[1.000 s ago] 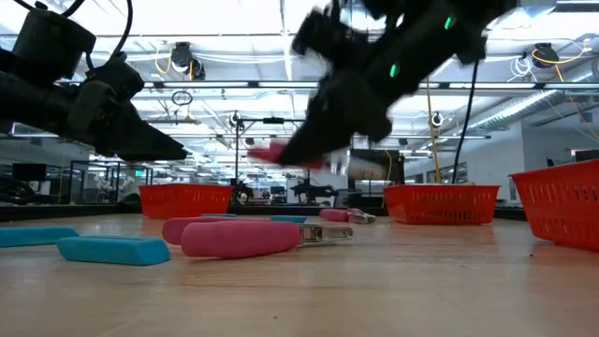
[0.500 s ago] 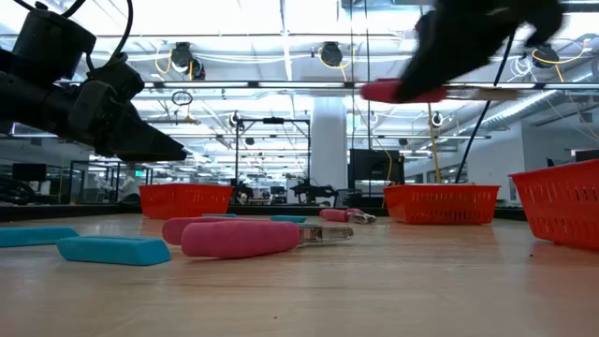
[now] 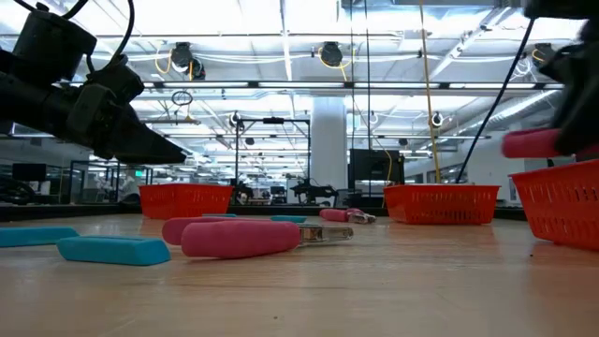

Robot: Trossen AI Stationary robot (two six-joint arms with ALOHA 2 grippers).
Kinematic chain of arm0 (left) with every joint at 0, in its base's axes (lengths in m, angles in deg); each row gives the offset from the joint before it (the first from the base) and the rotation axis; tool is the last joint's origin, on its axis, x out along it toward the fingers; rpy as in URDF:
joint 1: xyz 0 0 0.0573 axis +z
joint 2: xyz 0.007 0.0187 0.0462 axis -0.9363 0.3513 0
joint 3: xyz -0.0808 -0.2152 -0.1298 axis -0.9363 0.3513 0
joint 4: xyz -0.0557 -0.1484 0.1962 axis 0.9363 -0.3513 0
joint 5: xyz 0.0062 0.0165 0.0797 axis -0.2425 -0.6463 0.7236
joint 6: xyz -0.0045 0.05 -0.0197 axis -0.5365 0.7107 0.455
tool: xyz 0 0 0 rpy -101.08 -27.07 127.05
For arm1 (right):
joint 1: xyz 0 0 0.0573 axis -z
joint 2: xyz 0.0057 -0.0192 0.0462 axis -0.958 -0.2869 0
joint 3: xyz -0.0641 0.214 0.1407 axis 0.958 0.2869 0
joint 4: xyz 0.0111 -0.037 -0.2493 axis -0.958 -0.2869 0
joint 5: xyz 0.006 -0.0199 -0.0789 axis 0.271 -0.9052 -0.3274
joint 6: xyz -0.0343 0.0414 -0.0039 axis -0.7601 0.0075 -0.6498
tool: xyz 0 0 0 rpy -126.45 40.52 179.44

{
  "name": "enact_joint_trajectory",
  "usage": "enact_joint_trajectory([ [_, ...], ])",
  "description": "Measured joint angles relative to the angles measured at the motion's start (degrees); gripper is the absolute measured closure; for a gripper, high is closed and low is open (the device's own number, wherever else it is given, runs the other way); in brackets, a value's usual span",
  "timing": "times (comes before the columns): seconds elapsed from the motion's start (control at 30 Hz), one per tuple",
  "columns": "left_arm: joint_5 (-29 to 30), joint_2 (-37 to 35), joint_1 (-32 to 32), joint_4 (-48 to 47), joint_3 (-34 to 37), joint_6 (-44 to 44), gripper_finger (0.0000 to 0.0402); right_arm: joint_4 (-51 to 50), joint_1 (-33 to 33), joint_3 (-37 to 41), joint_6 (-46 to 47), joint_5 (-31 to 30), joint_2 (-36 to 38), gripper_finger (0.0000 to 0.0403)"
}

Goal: Pick & Place School Supplies
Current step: Put the center pink hole puncher into the bottom red bin

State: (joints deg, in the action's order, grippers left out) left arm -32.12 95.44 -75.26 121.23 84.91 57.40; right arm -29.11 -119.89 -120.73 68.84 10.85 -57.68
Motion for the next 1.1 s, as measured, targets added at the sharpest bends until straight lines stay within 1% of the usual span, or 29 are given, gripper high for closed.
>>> enact_joint_trajectory([
  [0.13, 0.0, 0.0, 0.0, -0.1, 0.0, 0.0, 0.0202, -2.8, -2.5, 0.0, 5.5, 2.4, 0.0, 0.0368],
  [0.37, 0.0, 0.0, 0.0, -0.2, 0.0, -0.1, 0.0202, -4.1, -4.0, 0.2, 8.9, 4.4, 0.0, 0.0368],
  [0.47, 0.0, 0.0, 0.0, -0.2, 0.0, -0.1, 0.0202, -1.1, -3.7, 2.5, 8.9, 4.4, 0.0, 0.0368],
  [0.63, 0.0, 0.0, 0.0, -0.2, 0.0, -0.1, 0.0202, 6.2, -2.6, 8.3, 8.8, 5.8, 0.0, 0.0368],
  [0.8, 0.0, 0.0, 0.0, -0.2, 0.0, -0.1, 0.0202, 7.5, -1.9, 9.4, 8.2, 4.6, 0.0, 0.0365],
  [0.87, 0.0, 0.0, 0.0, -0.2, 0.0, -0.1, 0.0202, 7.9, -1.9, 9.1, 7.1, 3.9, 0.0, 0.0338],
  [1.0, 0.0, 0.0, 0.0, -0.2, 0.0, -0.2, 0.0202, 7.9, -1.8, 8.2, 5.8, 2.9, 0.0, 0.0260],
  [1.1, 0.0, 0.0, 0.0, -0.2, 0.0, -0.1, 0.0202, 7.9, -1.8, 7.7, 4.9, 2.8, 0.0, 0.0216],
])
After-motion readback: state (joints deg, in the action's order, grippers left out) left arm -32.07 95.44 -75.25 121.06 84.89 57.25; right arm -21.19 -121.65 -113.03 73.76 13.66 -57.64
